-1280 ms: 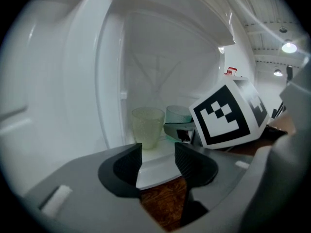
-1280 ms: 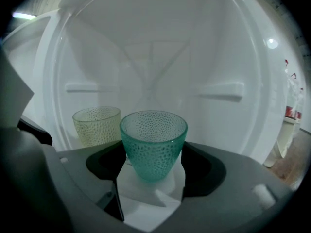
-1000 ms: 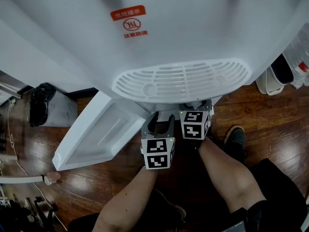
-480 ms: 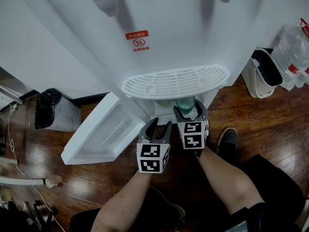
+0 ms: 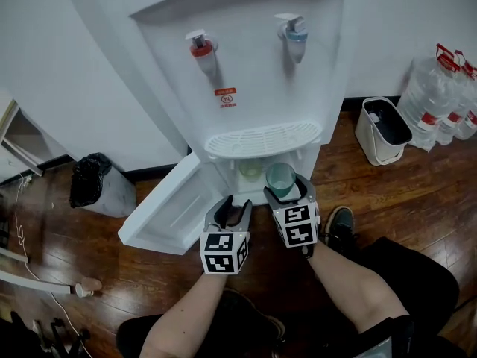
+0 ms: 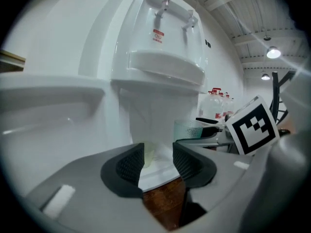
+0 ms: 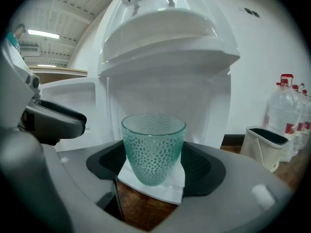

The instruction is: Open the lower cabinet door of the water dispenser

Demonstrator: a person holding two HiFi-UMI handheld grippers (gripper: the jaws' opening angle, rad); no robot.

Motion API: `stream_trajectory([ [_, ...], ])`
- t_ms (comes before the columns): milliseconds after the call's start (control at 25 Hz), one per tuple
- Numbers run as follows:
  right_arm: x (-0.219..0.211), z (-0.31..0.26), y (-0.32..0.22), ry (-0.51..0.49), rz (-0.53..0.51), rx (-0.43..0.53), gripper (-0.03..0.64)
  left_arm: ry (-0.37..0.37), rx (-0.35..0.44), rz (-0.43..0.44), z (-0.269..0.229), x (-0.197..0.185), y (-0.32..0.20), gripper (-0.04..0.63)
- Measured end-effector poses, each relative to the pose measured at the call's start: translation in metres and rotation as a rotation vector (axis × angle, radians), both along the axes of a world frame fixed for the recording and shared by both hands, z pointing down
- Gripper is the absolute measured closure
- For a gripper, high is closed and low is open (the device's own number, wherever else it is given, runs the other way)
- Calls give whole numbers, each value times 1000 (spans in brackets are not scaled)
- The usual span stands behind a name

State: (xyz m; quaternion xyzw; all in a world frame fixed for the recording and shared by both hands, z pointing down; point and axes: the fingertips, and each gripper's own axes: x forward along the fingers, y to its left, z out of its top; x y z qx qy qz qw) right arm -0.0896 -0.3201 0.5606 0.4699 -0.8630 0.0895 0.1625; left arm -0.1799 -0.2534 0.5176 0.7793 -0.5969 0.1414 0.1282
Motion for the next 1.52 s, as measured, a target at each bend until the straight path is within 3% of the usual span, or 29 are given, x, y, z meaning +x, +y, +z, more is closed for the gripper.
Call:
stream_trajectory([
  [360, 12, -56, 51, -4, -53, 25, 262, 23, 57, 95, -58, 17, 40, 413],
  [720, 21, -121, 94, -13, -114, 48, 261, 46, 129, 156, -119, 9, 79, 428],
  [960, 28, -171, 132, -53, -144, 36, 261, 283, 200, 172, -166, 6, 114, 428],
  [1040, 31, -188, 144, -73, -157, 39, 261, 260, 228, 170, -176, 4, 121, 432],
  [1160, 37, -211, 161, -88, -184, 41, 261, 169, 247, 195, -184, 9, 129, 458],
  [1320, 43, -239, 184, -92, -243, 40, 261, 150, 275, 269, -201, 27, 141, 538],
  [1360, 44, -246, 190, -93, -264, 44, 261, 155, 288, 281, -207, 30, 142, 473],
  [1520, 52, -275, 208, -85, -318, 63, 261, 189, 324, 295, -228, 35, 144, 457],
])
